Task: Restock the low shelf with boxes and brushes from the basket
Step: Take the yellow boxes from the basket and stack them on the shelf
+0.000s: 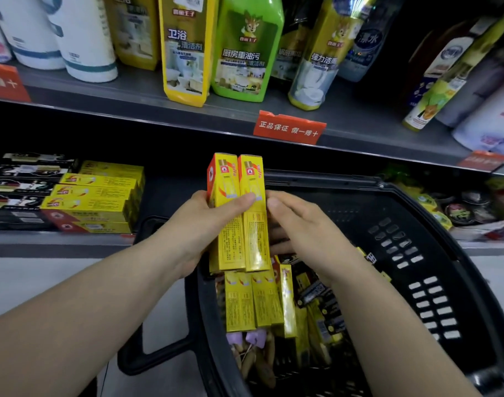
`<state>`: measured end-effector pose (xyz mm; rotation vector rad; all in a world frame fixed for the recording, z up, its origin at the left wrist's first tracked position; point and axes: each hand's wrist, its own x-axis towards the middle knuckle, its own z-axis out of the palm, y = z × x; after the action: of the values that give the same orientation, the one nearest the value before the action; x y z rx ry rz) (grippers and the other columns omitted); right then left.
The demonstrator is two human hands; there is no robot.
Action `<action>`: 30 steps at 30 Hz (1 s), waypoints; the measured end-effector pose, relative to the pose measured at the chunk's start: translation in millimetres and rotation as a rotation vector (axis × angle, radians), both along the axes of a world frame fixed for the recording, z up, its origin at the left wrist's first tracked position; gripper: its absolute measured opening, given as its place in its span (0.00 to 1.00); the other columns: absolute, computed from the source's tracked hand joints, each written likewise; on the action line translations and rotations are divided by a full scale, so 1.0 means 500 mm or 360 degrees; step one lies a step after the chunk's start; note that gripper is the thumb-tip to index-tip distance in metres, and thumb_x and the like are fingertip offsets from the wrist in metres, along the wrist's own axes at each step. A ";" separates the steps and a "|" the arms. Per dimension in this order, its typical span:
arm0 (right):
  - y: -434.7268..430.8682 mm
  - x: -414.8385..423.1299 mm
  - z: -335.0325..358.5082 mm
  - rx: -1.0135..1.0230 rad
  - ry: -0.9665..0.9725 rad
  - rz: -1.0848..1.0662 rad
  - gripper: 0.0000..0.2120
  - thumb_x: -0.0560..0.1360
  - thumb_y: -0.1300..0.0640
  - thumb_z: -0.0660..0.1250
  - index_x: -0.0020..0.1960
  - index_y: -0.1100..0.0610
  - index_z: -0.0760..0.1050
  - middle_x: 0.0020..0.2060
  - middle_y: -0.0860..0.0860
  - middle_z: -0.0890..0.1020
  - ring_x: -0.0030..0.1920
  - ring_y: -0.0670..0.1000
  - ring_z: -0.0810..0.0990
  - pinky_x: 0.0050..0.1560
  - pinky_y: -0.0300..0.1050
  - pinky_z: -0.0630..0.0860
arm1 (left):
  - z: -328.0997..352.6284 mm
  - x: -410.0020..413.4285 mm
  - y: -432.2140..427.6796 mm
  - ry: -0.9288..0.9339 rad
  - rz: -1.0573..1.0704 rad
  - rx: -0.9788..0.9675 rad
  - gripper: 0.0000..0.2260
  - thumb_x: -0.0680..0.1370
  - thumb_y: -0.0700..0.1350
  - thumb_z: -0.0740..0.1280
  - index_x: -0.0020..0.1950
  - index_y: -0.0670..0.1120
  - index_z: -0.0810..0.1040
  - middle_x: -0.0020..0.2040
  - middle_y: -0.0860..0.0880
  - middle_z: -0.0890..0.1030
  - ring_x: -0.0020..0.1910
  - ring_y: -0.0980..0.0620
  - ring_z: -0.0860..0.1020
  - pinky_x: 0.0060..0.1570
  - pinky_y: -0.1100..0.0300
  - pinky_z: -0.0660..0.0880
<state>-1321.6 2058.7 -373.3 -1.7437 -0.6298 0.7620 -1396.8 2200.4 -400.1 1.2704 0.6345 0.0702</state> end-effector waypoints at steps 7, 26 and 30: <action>-0.034 0.073 -0.184 -0.1331 -0.0443 0.0009 0.10 0.79 0.54 0.60 0.56 0.59 0.72 0.49 0.56 0.79 0.48 0.56 0.80 0.43 0.45 0.75 | -0.006 -0.004 0.015 0.0022 0.0054 -0.0064 0.16 0.68 0.51 0.75 0.53 0.50 0.77 0.38 0.53 0.85 0.36 0.55 0.84 0.31 0.61 0.78; -0.017 0.091 -0.042 -0.0462 -0.0446 -0.0503 0.09 0.70 0.51 0.67 0.34 0.54 0.80 0.28 0.46 0.81 0.29 0.42 0.76 0.29 0.33 0.72 | -0.006 -0.028 0.034 -0.0002 0.0071 -0.0253 0.17 0.70 0.53 0.72 0.56 0.48 0.78 0.42 0.51 0.86 0.40 0.53 0.84 0.31 0.61 0.79; 0.087 0.037 0.029 -0.0213 -0.0312 -0.0325 0.12 0.73 0.52 0.66 0.38 0.59 0.80 0.30 0.50 0.81 0.30 0.46 0.78 0.31 0.37 0.73 | 0.000 -0.030 0.041 -0.0021 0.0220 -0.0362 0.17 0.71 0.52 0.72 0.55 0.46 0.79 0.41 0.49 0.86 0.39 0.51 0.84 0.31 0.59 0.80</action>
<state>-1303.2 2102.1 -359.0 -1.9877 -0.5302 0.5045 -1411.9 2221.1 -400.2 1.0054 0.6979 0.1173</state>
